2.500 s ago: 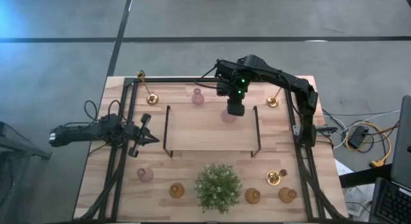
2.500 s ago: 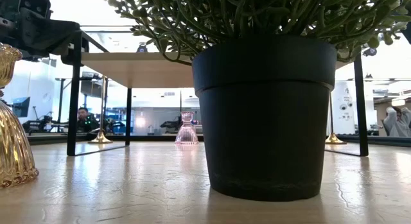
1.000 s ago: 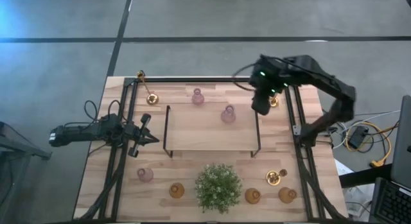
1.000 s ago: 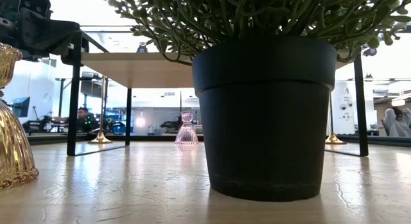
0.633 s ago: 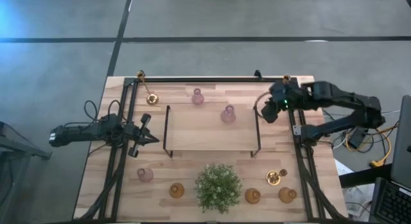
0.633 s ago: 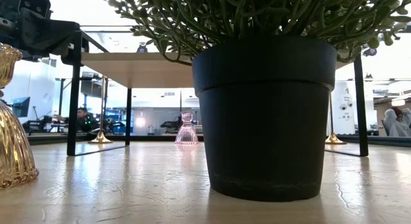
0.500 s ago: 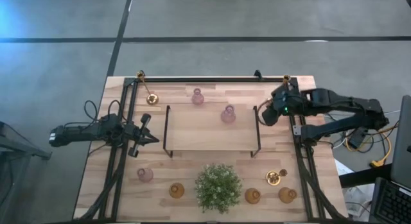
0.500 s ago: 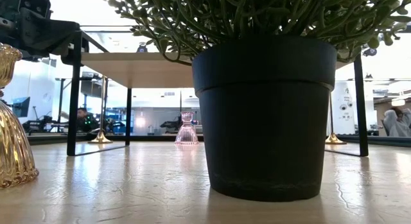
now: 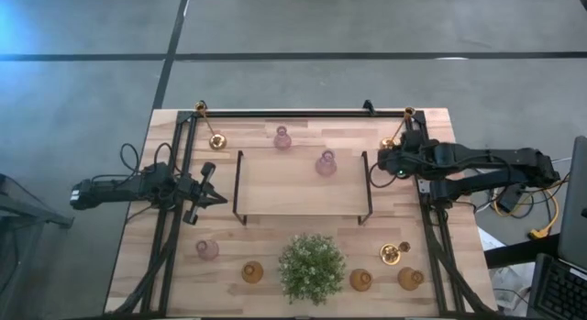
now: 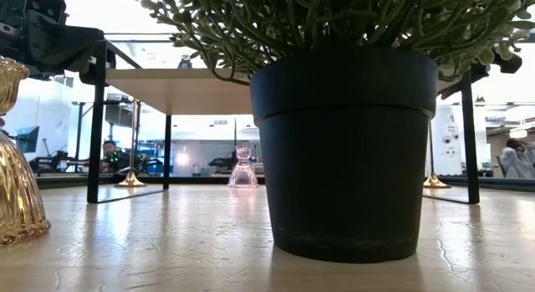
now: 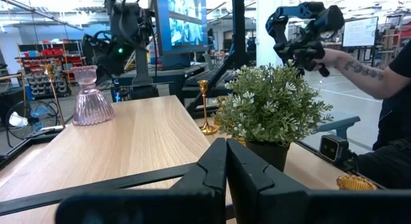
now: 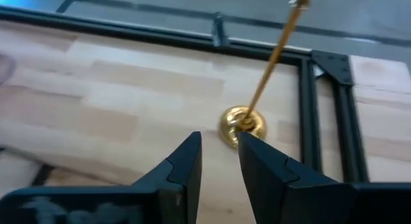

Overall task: Pick & Place candle stick holders
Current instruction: Put the top right gold candle holder on the shelf

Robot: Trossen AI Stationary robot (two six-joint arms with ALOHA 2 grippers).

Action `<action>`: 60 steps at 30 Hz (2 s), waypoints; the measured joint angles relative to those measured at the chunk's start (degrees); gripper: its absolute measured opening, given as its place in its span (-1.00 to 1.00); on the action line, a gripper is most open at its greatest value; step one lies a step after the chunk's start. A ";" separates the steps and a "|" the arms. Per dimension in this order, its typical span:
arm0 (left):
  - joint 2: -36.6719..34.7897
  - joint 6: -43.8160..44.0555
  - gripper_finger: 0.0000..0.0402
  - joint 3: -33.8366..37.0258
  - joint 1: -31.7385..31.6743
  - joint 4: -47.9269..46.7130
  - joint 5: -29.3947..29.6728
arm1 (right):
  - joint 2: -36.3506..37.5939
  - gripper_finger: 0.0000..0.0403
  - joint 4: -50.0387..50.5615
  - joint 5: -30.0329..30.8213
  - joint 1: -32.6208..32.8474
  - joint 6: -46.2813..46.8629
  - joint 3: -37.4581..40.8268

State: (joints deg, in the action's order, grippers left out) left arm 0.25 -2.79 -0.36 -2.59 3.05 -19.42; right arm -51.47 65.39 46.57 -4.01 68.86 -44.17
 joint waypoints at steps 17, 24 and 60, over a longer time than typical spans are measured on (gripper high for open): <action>0.00 0.02 -0.94 0.00 0.02 0.00 0.00 | -0.03 -0.09 -9.57 5.86 -4.45 -5.75 6.55; 0.00 0.02 -0.94 0.01 0.01 0.00 0.00 | -0.03 -0.05 -14.19 6.27 -11.11 -10.90 8.34; 0.00 0.02 -0.94 0.01 0.02 -0.02 0.00 | -0.06 -0.06 -34.68 2.44 -25.53 -30.72 14.22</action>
State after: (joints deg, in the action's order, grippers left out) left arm 0.25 -2.76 -0.35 -2.57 3.03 -19.42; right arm -51.53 30.71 49.01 -29.54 38.14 -29.96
